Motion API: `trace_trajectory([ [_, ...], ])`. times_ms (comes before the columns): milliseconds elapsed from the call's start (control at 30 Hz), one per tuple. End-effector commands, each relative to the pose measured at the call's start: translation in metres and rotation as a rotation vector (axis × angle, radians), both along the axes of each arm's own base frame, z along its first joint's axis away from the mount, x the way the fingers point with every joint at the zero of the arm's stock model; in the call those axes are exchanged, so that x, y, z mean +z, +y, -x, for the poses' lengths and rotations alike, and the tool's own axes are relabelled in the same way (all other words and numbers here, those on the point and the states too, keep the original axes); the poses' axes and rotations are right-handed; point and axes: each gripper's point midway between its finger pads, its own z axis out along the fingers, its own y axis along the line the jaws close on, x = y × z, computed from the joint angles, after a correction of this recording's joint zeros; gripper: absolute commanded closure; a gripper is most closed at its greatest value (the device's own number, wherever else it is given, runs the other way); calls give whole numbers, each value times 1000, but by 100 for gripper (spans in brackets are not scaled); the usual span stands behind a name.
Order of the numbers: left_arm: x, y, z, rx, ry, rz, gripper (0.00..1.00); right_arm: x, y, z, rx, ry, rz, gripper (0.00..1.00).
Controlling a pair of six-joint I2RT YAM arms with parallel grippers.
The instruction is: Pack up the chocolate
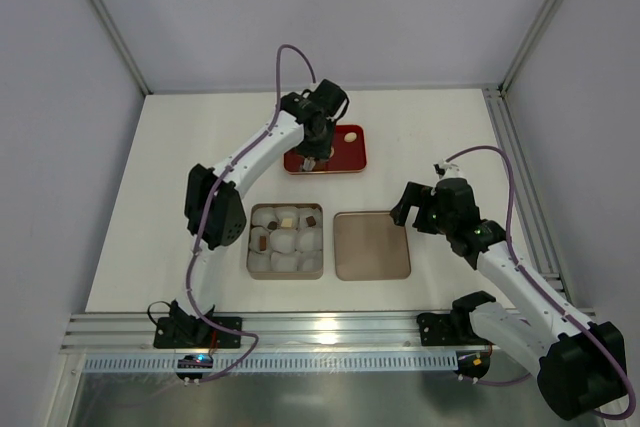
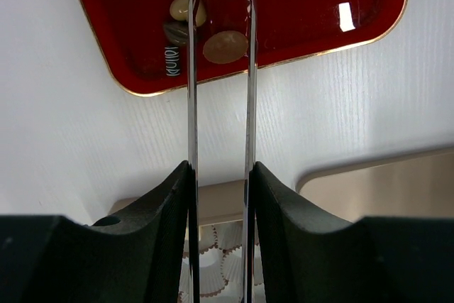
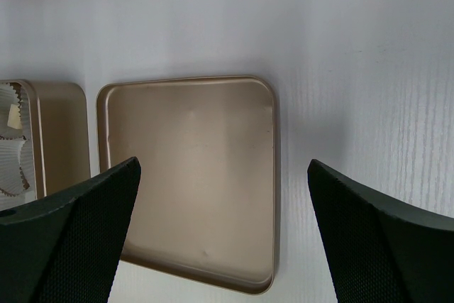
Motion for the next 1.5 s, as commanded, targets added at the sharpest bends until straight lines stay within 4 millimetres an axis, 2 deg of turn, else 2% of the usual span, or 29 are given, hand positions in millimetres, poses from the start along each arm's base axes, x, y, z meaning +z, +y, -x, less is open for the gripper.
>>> trace_trajectory([
  [0,10,-5,-8,-13,-28,9,61,8,1,-7,-6,-42,-7,0],
  [367,1,-5,-13,-4,-16,4,60,6,0,-7,-4,-40,1,0],
  [767,1,-5,-10,-11,-10,6,62,5,1,-7,-5,-38,-4,0],
  [967,-1,-5,-10,-13,1,7,66,2,0,-5,-6,-33,-1,0],
  [1467,26,-1,-15,-8,-47,36,70,3,2,-7,-5,-34,-6,0],
])
